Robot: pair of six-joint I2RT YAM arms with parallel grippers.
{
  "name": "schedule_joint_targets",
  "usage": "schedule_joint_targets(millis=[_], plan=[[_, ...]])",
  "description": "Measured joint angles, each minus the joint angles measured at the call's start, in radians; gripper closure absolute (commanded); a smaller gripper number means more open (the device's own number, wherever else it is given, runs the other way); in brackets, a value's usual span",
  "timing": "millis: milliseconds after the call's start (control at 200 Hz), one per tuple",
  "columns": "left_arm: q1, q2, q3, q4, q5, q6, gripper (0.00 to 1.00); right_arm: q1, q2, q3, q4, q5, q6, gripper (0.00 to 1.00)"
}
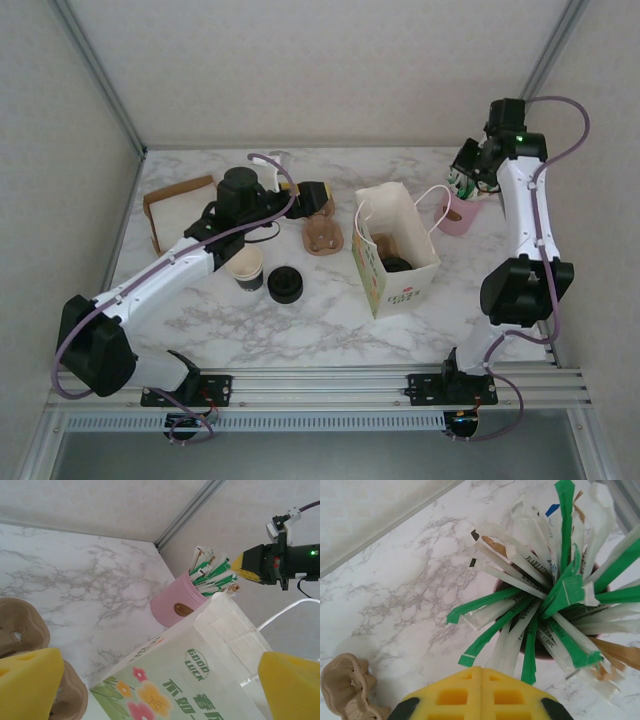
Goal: Pack the takeout coffee
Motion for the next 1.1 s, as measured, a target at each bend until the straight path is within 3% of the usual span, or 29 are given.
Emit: schedule_joint_targets(millis=[616, 1101], plan=[[0.0, -0.124, -0.055, 0.005, -0.016, -0.012, 0.0, 0.0, -0.285, 0.071, -0.092, 0.007, -0.025, 0.97], [0.0, -0.24, -0.113, 0.007, -0.094, -0.039, 0.0, 0.0, -0.442, 0.238, -0.207, -0.234, -0.043, 0.97]])
